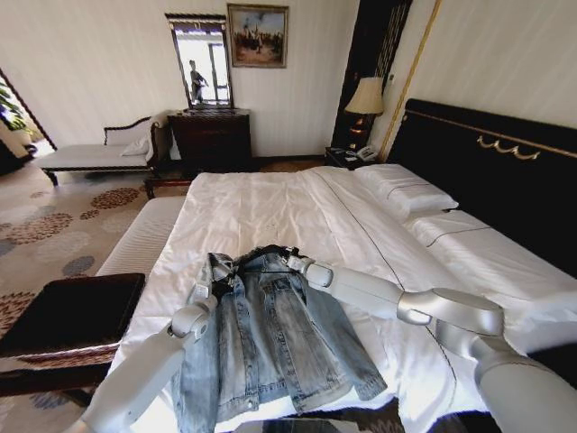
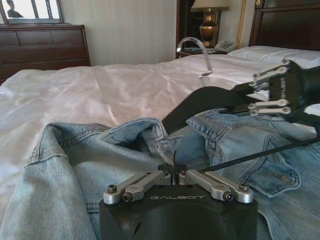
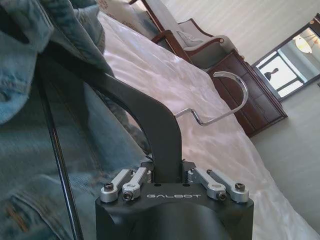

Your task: Pick up the clothes from the bed and hang them on the clothes hanger.

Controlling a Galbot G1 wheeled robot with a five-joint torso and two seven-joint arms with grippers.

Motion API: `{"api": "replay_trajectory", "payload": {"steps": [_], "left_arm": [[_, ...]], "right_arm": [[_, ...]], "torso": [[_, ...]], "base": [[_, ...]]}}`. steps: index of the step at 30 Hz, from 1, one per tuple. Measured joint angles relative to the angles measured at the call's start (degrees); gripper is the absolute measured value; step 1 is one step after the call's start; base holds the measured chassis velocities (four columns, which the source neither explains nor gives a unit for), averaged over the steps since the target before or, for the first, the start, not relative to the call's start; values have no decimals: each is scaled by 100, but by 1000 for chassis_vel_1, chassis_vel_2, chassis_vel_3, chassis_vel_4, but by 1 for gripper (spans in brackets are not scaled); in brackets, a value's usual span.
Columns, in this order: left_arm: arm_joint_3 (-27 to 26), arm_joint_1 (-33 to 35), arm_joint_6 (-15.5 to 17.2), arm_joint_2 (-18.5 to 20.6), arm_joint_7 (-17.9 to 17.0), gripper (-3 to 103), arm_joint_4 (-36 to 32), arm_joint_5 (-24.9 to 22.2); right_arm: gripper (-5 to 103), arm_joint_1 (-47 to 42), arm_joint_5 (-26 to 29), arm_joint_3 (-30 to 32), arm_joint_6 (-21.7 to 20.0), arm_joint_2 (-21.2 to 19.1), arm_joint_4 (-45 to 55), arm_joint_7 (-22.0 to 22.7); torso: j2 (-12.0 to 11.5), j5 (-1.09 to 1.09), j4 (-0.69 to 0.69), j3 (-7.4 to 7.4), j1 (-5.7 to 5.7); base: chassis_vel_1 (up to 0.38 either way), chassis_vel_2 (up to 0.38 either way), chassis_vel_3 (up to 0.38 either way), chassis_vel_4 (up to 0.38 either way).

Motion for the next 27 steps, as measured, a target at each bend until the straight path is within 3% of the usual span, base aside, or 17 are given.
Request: {"api": "replay_trajectory", "payload": {"steps": [9,27], "left_arm": [[-248,494,-58,-24,-3,1,-310,261],[-566,1037,-113,-54,7,1,-431,451]], "right_arm": [[26,-91,119,-73,-38,773,-621,18],[26,-174,265,201,-9,1093,-919,224]], "torso": [[0,0,-2,0,0],[0,1,0,0,0]], "base": [[0,0,0,0],[0,0,0,0]]}}
